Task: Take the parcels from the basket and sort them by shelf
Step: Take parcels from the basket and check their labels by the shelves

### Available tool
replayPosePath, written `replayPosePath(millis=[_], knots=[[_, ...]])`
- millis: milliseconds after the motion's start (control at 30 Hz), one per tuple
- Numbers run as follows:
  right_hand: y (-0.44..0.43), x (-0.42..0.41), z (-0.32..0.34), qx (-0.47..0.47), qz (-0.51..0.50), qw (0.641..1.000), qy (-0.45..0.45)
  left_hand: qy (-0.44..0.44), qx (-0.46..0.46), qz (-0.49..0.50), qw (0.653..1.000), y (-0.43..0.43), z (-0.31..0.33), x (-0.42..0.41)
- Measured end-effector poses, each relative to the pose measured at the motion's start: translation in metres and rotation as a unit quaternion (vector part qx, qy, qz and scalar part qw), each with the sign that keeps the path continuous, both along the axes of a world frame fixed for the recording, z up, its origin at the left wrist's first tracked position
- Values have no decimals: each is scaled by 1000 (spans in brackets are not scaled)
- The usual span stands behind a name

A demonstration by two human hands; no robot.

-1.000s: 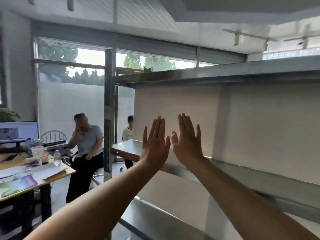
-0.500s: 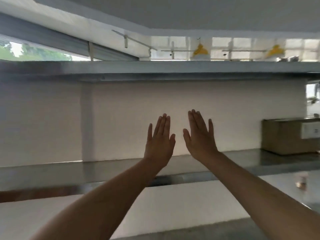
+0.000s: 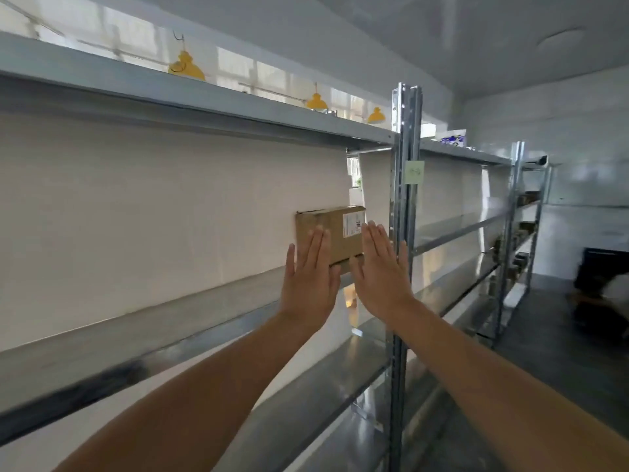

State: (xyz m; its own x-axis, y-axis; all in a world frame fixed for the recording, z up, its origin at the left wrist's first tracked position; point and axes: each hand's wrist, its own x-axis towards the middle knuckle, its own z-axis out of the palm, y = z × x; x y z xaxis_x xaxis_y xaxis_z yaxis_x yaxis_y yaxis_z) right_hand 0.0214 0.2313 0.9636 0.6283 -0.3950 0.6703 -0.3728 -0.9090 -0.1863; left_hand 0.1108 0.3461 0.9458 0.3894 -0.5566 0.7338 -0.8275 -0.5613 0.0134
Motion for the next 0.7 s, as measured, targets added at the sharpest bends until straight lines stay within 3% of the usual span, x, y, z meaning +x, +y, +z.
replayPosePath(millis=[133, 367, 567, 700], knots=[[-23, -16, -4, -7, -52, 999, 3, 10, -17, -93, 995, -38, -2, -5], [-66, -23, 6, -9, -159, 987, 28, -8, -37, -169, 985, -93, -2, 16], [-78, -9, -12, 1, -208, 977, 57, -26, 11, -184, 983, -124, -23, 47], [-82, -19, -41, 19, -242, 967, 76, 7, 19, -250, 968, -143, -48, 41]])
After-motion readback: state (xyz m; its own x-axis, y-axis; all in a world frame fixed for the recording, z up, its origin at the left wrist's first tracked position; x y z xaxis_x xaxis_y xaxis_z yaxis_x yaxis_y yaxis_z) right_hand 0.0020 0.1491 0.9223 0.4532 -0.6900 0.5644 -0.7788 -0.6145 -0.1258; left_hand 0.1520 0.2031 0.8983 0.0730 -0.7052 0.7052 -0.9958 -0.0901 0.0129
